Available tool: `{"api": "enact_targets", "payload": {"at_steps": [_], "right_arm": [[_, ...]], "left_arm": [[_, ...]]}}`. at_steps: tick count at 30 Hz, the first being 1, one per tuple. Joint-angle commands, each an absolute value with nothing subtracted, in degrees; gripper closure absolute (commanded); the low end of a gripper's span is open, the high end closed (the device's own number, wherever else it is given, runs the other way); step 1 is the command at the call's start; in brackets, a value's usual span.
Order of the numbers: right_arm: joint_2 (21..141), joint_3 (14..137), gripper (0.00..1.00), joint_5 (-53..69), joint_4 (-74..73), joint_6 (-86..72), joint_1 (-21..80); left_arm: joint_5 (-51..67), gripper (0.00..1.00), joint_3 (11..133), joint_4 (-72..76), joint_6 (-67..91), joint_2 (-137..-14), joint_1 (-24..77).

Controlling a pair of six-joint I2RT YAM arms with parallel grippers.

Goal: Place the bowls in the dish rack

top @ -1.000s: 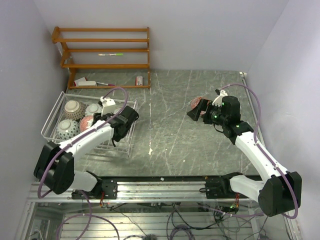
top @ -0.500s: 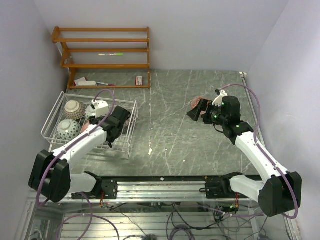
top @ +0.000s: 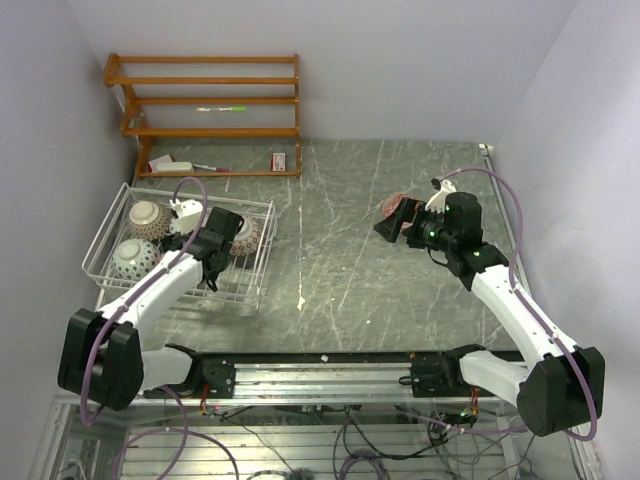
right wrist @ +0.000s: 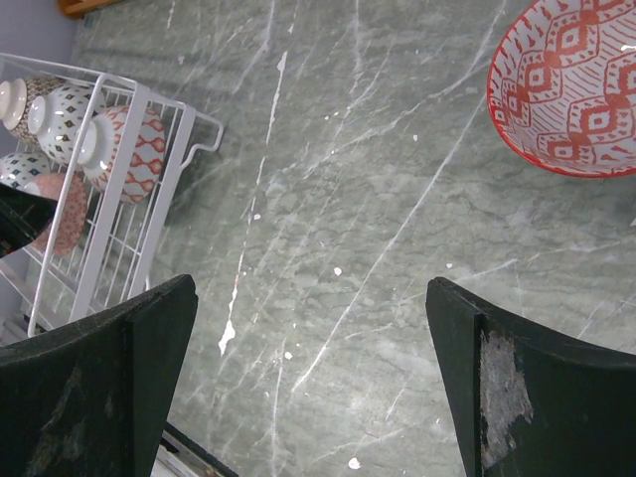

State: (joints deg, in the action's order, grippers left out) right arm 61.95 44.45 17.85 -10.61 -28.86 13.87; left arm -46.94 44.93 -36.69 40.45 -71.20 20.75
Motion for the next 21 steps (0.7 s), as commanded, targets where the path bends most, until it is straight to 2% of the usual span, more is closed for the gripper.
{"api": "enact_targets", "payload": {"at_steps": [1, 6, 10, 15, 21], "right_arm": [[60.9, 45.2, 0.00, 18.0, -10.5, -28.3, 13.8], [60.5, 45.8, 0.00, 16.4, -11.3, -29.1, 13.9], [59.5, 47.1, 0.00, 13.3, -12.3, -30.8, 13.7], [58.5, 55.1, 0.00, 5.2, -17.6, -31.4, 13.7], [55.5, 62.7, 0.00, -2.0, -21.1, -34.2, 13.7]], "left_arm": [[-46.0, 0.01, 47.7, -36.1, 40.1, -66.6, 20.4], [-39.9, 0.01, 52.4, -34.5, 36.5, -60.8, 21.4], [-39.7, 0.00, 54.7, -30.3, 33.2, -60.4, 28.8], [-35.3, 0.00, 54.9, -21.3, 27.6, -67.1, 35.2], [-20.5, 0.01, 56.6, -2.1, 22.4, -76.7, 42.7]]}}
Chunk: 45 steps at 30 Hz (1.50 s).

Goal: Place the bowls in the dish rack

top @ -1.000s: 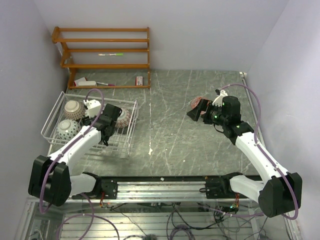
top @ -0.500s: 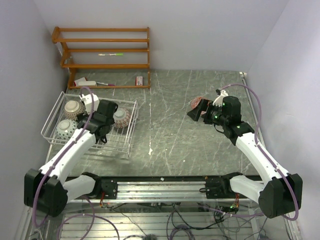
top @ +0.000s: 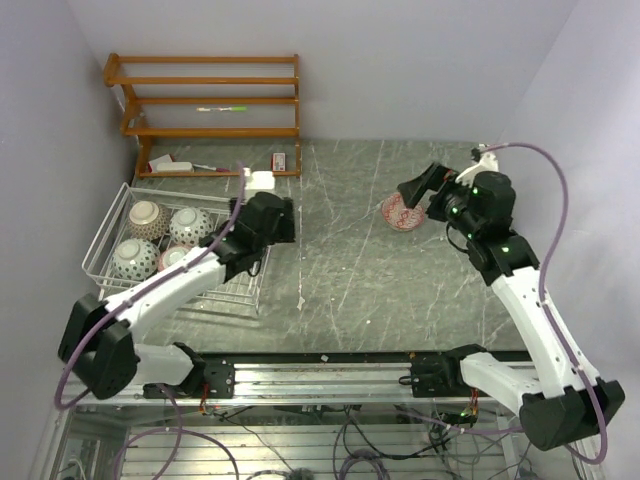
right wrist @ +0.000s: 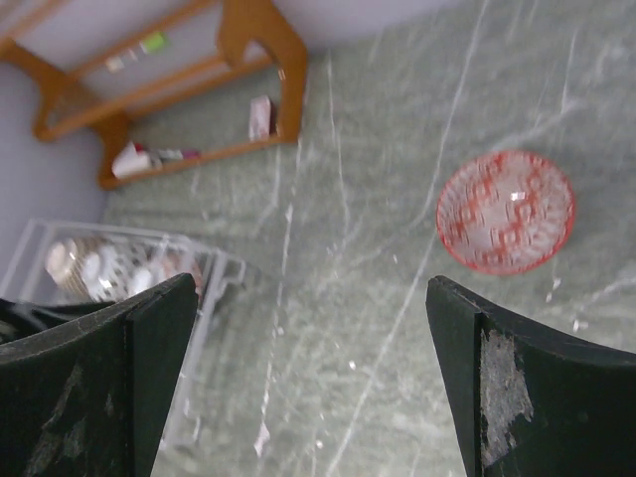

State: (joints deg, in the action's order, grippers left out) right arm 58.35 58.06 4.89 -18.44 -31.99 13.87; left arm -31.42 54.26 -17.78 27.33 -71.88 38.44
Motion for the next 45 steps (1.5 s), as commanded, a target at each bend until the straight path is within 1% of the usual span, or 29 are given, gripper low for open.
{"api": "enact_targets", "payload": {"at_steps": [1, 5, 7, 14, 23, 28, 33, 39, 40, 42, 45], "right_arm": [[55.0, 63.6, 0.00, -2.8, -21.5, -34.5, 13.7], [54.4, 66.6, 0.00, -6.2, -24.0, -34.2, 13.7], [53.9, 67.5, 0.00, -8.2, -25.1, -34.2, 13.8], [52.7, 68.5, 0.00, -10.5, -25.4, -34.4, 13.7], [54.0, 68.7, 0.00, -10.0, -25.0, -33.2, 13.7], [54.3, 68.8, 0.00, -9.8, -24.7, -32.4, 13.7], [54.4, 67.8, 0.00, -9.3, -24.4, -32.2, 13.7], [54.5, 66.9, 0.00, -8.7, -23.8, -32.3, 13.6], [54.5, 66.8, 0.00, -8.7, -23.8, -32.2, 13.6], [54.4, 66.5, 0.00, -8.9, -23.8, -32.1, 13.6], [54.2, 66.2, 0.00, -9.2, -24.0, -32.0, 13.7]], "left_arm": [[-19.3, 0.01, 58.8, -1.5, 21.7, -79.3, 44.0], [-15.5, 0.01, 68.4, -0.1, 20.4, -89.8, 48.6], [-12.3, 0.00, 71.1, 2.3, 21.3, -94.3, 49.2], [-8.1, 0.01, 78.7, 10.6, 27.8, -107.9, 49.1], [-5.0, 0.05, 98.3, 7.0, 31.7, -126.1, 48.7], [-3.9, 0.12, 102.9, 7.0, 35.8, -131.6, 47.9], [-5.7, 0.18, 105.1, 5.2, 36.6, -134.7, 47.8], [-5.2, 0.21, 106.9, 5.1, 36.7, -137.9, 47.7], [-4.9, 0.24, 107.4, 4.9, 36.7, -138.4, 47.7], [-4.3, 0.34, 108.2, 4.9, 37.0, -139.3, 47.7], [-3.6, 0.42, 108.8, 5.0, 37.0, -140.3, 47.8]]}}
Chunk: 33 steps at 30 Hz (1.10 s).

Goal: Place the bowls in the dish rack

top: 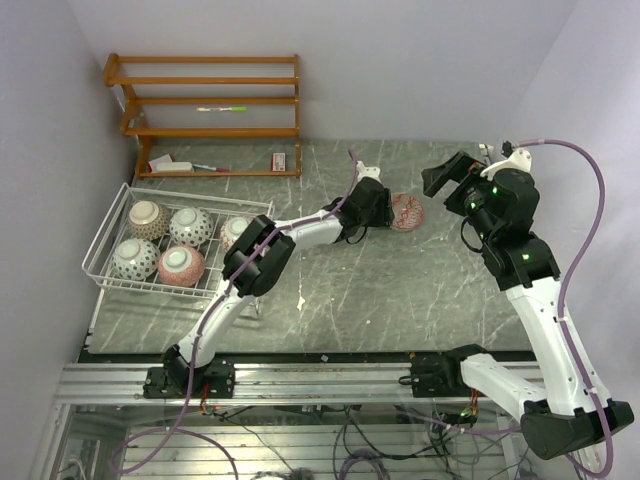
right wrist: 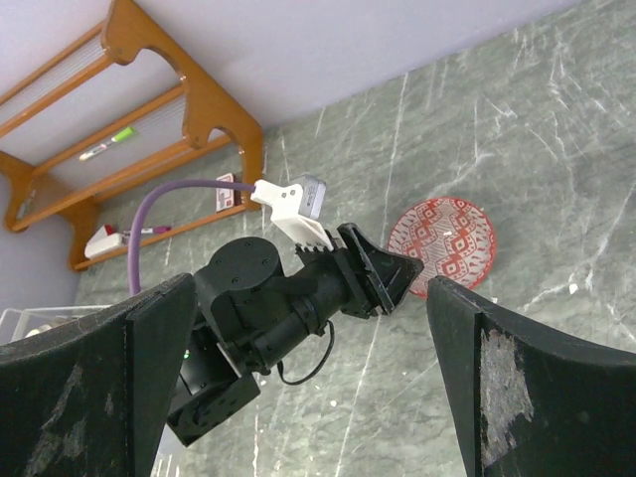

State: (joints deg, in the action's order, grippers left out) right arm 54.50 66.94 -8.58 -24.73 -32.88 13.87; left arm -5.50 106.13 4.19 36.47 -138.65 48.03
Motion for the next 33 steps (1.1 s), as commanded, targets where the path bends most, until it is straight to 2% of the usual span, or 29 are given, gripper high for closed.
{"api": "enact_targets", "payload": {"at_steps": [1, 4, 9, 14, 18, 33], "right_arm": [[54.1, 66.2, 0.00, -9.2, -24.1, -32.0, 13.6], [54.0, 66.0, 0.00, -9.3, -24.2, -32.0, 13.7], [53.7, 65.8, 0.00, -9.6, -24.4, -31.8, 13.7], [53.0, 65.3, 0.00, -9.9, -24.7, -31.6, 13.7], [52.6, 64.5, 0.00, -9.2, -24.9, -31.2, 13.7], [52.4, 59.9, 0.00, -4.3, -23.9, -31.2, 13.5]], "left_arm": [[-3.6, 0.47, 109.2, 4.7, 36.9, -140.5, 47.7], [-3.6, 0.72, 109.5, 4.1, 36.7, -140.5, 47.7], [-4.5, 0.92, 108.6, 3.2, 35.6, -139.6, 47.7], [-6.0, 0.93, 104.8, 1.9, 32.6, -135.4, 47.7], [-8.7, 0.93, 101.9, -6.2, 27.9, -128.6, 47.7], [-14.0, 0.93, 69.6, -17.7, 26.4, -100.2, 46.1]]}}
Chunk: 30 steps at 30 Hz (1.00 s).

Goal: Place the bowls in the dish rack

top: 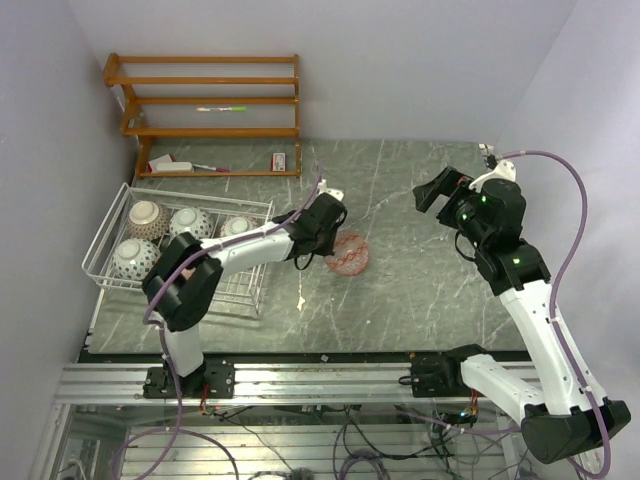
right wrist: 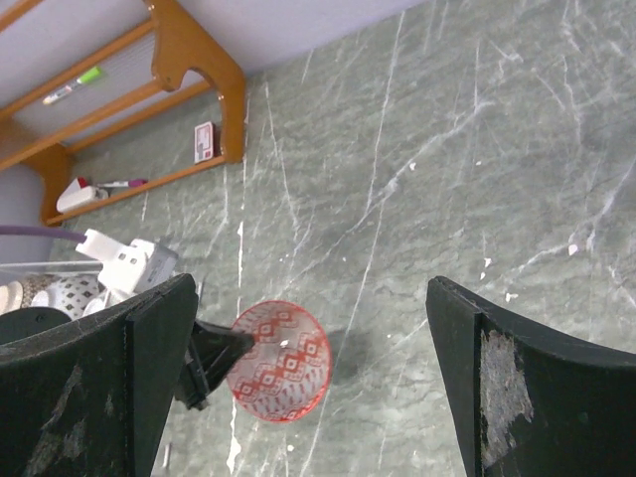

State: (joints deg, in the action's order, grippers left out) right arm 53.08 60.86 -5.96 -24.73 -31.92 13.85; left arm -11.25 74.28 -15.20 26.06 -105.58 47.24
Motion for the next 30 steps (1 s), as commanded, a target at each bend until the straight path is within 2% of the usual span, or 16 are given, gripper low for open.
{"api": "enact_targets", "payload": {"at_steps": [1, 11, 26, 28, 30], "right_arm": [[52.3, 59.5, 0.00, -3.9, -23.7, -31.3, 13.6], [50.9, 58.5, 0.00, -3.1, -24.3, -31.0, 13.5], [48.3, 56.3, 0.00, -3.0, -25.5, -31.7, 13.5], [48.2, 55.9, 0.00, -2.8, -25.4, -31.7, 13.5], [48.2, 55.5, 0.00, -2.7, -25.3, -31.7, 13.5]], "left_arm": [[-14.4, 0.93, 67.1, -17.9, 26.9, -98.7, 46.0], [-18.5, 0.93, 57.4, -23.3, 28.3, -84.8, 45.8], [-15.8, 0.93, 48.1, -18.6, 29.3, -84.8, 45.7], [-16.0, 0.89, 47.5, -18.5, 29.4, -84.6, 45.7], [-16.4, 0.80, 47.2, -18.7, 29.5, -83.9, 45.7]]}}
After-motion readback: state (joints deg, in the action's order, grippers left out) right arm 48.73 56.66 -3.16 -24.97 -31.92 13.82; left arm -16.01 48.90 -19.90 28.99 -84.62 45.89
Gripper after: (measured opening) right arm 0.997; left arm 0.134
